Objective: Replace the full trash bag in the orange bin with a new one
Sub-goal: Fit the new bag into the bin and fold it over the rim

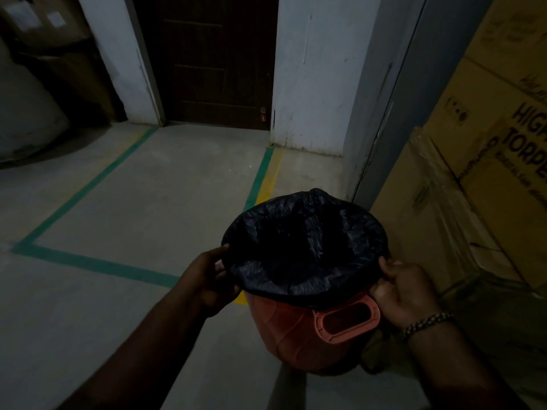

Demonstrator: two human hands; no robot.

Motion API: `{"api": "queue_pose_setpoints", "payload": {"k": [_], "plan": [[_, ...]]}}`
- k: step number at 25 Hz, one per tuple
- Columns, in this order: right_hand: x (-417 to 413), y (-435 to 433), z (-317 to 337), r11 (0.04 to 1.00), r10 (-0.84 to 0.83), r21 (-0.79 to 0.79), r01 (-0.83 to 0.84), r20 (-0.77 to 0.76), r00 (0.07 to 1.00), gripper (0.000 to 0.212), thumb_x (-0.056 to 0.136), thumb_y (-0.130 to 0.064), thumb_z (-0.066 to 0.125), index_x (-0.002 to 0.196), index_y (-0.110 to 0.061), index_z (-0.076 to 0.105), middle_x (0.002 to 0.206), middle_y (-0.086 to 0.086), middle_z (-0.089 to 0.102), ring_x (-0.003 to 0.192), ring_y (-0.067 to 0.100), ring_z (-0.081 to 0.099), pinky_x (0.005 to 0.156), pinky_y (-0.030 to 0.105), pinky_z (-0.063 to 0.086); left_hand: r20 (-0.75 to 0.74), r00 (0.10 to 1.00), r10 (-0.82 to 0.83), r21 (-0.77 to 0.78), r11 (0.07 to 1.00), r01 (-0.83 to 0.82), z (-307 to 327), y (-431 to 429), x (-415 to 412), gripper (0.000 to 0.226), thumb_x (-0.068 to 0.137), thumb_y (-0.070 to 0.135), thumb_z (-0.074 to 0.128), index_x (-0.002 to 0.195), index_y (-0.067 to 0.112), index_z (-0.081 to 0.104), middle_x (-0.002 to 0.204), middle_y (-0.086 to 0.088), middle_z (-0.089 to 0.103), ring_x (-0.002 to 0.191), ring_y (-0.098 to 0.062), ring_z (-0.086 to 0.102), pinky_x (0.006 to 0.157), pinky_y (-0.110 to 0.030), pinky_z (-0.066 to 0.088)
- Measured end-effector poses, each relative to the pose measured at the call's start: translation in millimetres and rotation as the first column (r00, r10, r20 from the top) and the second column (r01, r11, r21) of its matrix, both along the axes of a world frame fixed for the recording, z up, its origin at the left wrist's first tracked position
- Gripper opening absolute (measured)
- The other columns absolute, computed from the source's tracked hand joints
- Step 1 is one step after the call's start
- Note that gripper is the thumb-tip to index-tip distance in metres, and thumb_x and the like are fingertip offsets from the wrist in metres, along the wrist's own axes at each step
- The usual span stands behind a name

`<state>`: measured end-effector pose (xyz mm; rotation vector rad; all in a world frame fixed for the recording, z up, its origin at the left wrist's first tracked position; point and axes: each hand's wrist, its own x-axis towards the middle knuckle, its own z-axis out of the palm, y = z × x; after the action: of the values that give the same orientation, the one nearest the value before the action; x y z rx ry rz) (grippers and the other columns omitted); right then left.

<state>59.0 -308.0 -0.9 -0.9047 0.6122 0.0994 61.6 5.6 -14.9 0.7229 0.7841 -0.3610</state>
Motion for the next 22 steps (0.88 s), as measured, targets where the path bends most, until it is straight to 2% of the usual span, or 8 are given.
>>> {"api": "queue_pose_setpoints", "payload": {"k": [4,9,11,14,16,19,20,22], "plan": [[-1.4,3.8,7.0,0.996,0.019,-0.083,-0.02,-0.005,1.0,0.022,0.104,-0.013,0.045,0.107,-0.008,0.066,0.104,0.013,0.071,0.099,0.028,0.065,0.084,0.041,0.052,-0.003,0.997,-0.073,0.034,0.997,0.073,-0.4,-5.8,-1.3,0.031,0.098,0.015,0.057,0.127,0.007,0.06,0.087,-0.009,0.074,0.073,-0.017,0.054,0.055,-0.024,0.049],[0.3,6.8,11.3,0.993,-0.078,-0.084,0.078,0.004,0.997,0.017,0.099,-0.002,0.049,0.095,-0.007,0.064,0.082,0.007,0.07,0.081,0.019,0.064,0.075,0.032,0.053,0.073,0.997,0.003,0.116,0.993,-0.011,6.2,-12.7,1.7,0.021,0.1,0.014,0.051,0.116,0.006,0.062,0.088,-0.012,0.068,0.072,-0.023,0.064,0.055,-0.029,0.057],[0.7,8.4,13.3,0.963,-0.12,-0.239,0.121,0.022,0.993,0.017,0.097,0.002,0.049,0.098,-0.008,0.063,0.087,0.006,0.063,0.077,0.016,0.06,0.072,0.028,0.05,0.119,0.992,0.044,0.089,0.995,-0.055,10.1,-15.6,-2.3,0.017,0.101,0.013,0.05,0.108,0.004,0.063,0.078,-0.012,0.071,0.062,-0.021,0.068,0.047,-0.025,0.057],[-3.8,21.7,22.0,0.916,-0.106,-0.382,0.121,0.06,0.993,0.019,0.092,0.008,0.05,0.093,-0.009,0.059,0.085,0.011,0.061,0.069,0.019,0.06,0.062,0.031,0.054,0.123,0.984,0.132,0.068,0.988,-0.141,8.6,-19.3,-5.2,0.014,0.1,0.014,0.054,0.105,0.005,0.064,0.088,-0.012,0.069,0.072,-0.022,0.067,0.047,-0.026,0.058],[-10.1,37.9,26.6,0.952,-0.035,-0.305,0.036,0.009,0.999,0.016,0.094,0.008,0.048,0.091,-0.006,0.057,0.085,0.015,0.06,0.07,0.024,0.061,0.058,0.034,0.055,0.133,0.979,0.158,0.042,0.986,-0.164,9.1,-26.0,-8.1,0.012,0.1,0.012,0.054,0.102,0.006,0.063,0.088,-0.01,0.067,0.075,-0.021,0.065,0.046,-0.025,0.057],[-20.8,61.9,27.8,0.987,0.082,-0.13,-0.094,-0.094,0.992,0.008,0.1,-0.001,0.05,0.095,-0.005,0.055,0.104,0.023,0.06,0.09,0.035,0.064,0.076,0.045,0.055,0.123,0.982,0.142,0.031,0.989,-0.147,10.3,-38.4,-14.0,0.009,0.098,0.011,0.057,0.098,0.008,0.065,0.088,-0.009,0.069,0.074,-0.02,0.065,0.048,-0.025,0.057],[-23.1,66.8,27.2,0.993,0.077,-0.076,-0.085,-0.099,0.992,0.003,0.099,-0.002,0.052,0.099,-0.004,0.055,0.11,0.024,0.059,0.097,0.037,0.063,0.082,0.047,0.055,0.127,0.982,0.137,0.025,0.99,-0.142,10.7,-41.7,-16.7,0.009,0.097,0.01,0.058,0.098,0.008,0.066,0.087,-0.009,0.07,0.074,-0.021,0.066,0.05,-0.027,0.058],[-25.4,71.5,28.0,0.999,0.016,0.035,-0.013,-0.078,0.997,0.016,0.098,-0.002,0.055,0.114,-0.002,0.054,0.121,0.023,0.056,0.105,0.037,0.06,0.093,0.049,0.052,0.147,0.981,0.128,-0.008,0.992,-0.128,10.2,-46.7,-20.7,0.013,0.097,0.01,0.059,0.106,0.006,0.068,0.085,-0.009,0.074,0.078,-0.023,0.068,0.06,-0.031,0.06]]}}
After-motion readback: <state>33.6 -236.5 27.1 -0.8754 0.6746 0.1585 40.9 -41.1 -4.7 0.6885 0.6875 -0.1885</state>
